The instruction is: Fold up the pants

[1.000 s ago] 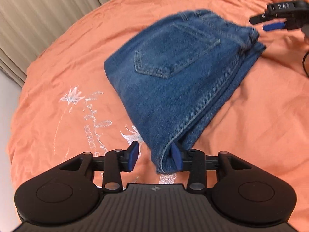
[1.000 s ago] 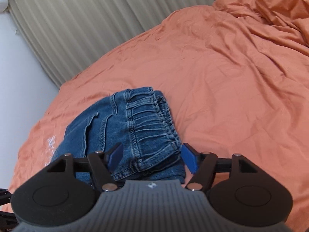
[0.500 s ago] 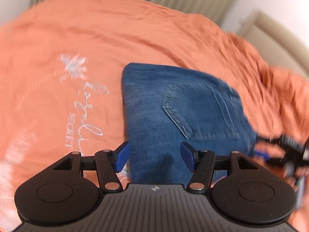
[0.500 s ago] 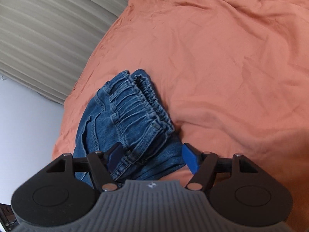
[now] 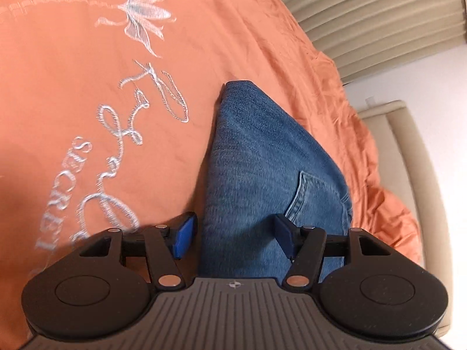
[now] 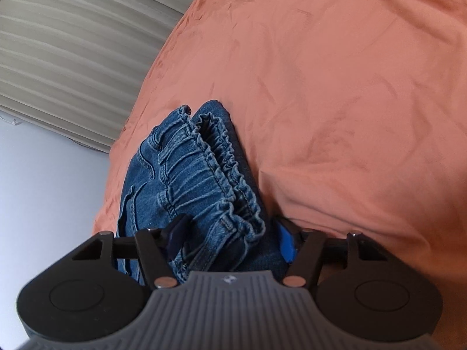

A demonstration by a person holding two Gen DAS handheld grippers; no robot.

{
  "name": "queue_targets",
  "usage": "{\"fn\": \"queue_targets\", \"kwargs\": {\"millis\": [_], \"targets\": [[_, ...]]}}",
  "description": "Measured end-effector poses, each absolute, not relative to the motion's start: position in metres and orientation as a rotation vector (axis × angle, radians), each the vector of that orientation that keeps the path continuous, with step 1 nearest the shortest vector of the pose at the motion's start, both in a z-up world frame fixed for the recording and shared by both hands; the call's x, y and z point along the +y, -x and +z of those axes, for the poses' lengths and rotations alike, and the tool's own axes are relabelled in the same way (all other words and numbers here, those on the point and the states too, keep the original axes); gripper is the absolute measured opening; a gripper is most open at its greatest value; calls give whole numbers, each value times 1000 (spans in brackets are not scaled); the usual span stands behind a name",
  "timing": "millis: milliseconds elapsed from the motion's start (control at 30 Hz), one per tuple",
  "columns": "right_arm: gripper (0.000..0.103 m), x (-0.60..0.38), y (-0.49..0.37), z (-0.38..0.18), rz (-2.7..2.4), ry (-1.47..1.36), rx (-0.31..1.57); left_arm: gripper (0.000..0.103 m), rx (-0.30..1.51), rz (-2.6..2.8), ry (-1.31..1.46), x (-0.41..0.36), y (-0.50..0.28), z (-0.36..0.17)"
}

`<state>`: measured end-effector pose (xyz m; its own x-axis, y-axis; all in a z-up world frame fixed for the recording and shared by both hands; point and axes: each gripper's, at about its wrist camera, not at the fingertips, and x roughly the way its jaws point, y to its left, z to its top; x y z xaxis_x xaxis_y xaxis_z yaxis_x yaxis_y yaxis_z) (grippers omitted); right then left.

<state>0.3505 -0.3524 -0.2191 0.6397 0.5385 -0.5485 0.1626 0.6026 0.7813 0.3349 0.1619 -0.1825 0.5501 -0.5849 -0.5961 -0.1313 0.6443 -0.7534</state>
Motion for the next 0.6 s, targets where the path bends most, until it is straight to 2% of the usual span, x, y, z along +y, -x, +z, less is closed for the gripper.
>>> {"fn": "queue_targets", "kwargs": {"millis": [33, 67, 133, 167, 267, 367, 600], "targets": [[54, -352, -353, -220, 258, -927, 874, 61, 977, -320, 857, 161, -338, -185], [48, -353, -355, -221, 264, -931, 870, 50, 979, -335, 857, 160, -339, -186], [36, -353, -356, -223, 281, -945, 860, 40, 973, -339, 835, 158, -339, -183], [30, -353, -355, -222, 292, -952, 852, 28, 963, -347, 824, 156, -338, -179], [24, -349, -351, -212, 317, -903, 813, 11, 940, -339, 767, 152, -335, -161], [22, -346, -345, -200, 340, -889, 780, 7, 919, -350, 680, 146, -332, -135], [20, -325, -333, -154, 434, -859, 731, 6, 862, -369, 506, 156, -319, -52]]}}
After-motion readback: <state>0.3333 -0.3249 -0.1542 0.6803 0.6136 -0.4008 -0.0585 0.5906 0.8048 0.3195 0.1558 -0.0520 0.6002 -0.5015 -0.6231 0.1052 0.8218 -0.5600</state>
